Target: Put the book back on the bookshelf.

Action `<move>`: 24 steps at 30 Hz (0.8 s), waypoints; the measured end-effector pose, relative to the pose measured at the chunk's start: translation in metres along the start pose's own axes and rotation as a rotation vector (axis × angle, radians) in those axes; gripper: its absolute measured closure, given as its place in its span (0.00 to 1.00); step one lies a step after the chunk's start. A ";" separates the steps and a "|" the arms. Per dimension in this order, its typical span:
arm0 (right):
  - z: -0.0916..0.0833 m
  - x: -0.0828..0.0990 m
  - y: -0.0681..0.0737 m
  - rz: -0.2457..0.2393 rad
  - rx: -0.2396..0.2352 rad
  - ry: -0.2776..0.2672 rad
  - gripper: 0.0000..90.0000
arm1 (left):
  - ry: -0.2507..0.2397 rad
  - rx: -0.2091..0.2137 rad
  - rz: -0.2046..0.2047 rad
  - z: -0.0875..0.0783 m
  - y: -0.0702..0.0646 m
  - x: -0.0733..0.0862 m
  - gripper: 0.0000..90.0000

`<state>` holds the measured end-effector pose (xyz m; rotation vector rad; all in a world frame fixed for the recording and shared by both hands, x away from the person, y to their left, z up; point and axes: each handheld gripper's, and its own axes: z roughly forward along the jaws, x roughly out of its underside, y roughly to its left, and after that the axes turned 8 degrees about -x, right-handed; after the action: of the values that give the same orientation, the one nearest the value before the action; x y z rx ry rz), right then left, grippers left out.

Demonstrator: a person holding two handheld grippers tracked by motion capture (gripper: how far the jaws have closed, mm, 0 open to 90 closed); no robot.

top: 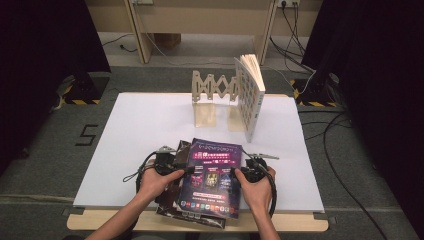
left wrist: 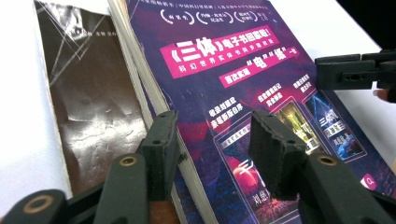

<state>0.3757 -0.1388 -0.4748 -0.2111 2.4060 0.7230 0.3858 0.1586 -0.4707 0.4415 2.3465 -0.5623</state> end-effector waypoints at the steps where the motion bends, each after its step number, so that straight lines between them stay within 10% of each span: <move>1: 0.000 0.000 0.000 -0.002 0.003 0.003 0.59 | 0.003 -0.006 0.004 0.000 0.000 0.000 0.59; 24: 0.005 -0.025 -0.028 0.059 0.000 0.022 0.53 | 0.024 -0.029 0.082 0.017 -0.015 -0.005 0.62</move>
<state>0.4072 -0.1606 -0.4755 -0.1495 2.4423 0.7503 0.3918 0.1364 -0.4750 0.5310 2.3446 -0.4862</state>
